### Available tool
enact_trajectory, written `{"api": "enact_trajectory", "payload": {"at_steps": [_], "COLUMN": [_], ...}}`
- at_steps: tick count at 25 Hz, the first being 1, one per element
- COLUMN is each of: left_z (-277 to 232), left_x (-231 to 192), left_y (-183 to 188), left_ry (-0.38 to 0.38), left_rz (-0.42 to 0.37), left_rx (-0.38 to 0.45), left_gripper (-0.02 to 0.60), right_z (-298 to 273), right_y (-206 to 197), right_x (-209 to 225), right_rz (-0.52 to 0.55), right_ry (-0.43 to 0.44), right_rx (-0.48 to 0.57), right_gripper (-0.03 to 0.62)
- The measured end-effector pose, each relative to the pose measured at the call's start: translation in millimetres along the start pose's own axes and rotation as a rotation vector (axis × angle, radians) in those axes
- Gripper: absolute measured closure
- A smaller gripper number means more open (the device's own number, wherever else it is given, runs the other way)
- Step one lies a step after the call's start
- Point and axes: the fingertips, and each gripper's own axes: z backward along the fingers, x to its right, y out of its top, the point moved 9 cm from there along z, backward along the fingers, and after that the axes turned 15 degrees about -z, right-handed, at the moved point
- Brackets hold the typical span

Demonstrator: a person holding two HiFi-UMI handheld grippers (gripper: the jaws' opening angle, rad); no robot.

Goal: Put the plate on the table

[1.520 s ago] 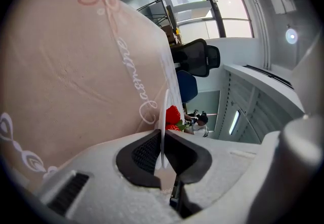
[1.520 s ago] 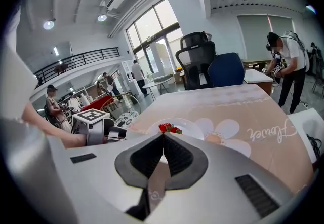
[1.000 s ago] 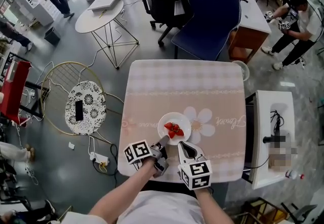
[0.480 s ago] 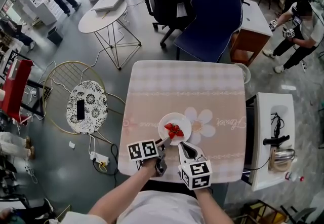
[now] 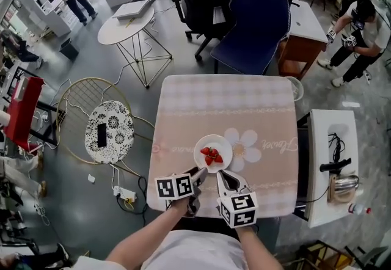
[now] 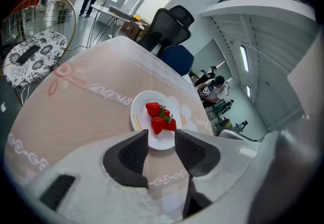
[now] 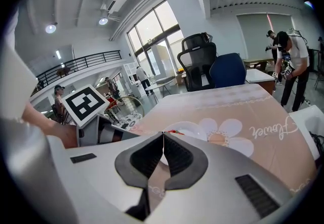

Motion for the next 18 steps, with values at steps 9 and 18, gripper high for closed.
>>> {"api": "enact_trajectory", "payload": {"at_steps": [9, 18], "left_z": [45, 87], "left_x": [33, 54], "left_y": [15, 16], "left_ry": [-0.052, -0.100], "left_rz": [-0.294, -0.447], "left_rx": [0.076, 0.165], "left_gripper": [0.427, 0.489], "right_z": [20, 51], "right_y": [1, 3], "right_x": [-27, -61], "right_rz": [-0.008, 0.040], "right_ry": [-0.037, -0.061], "right_rx": [0.086, 0.150], "right_gripper": [0.589, 0.590]}}
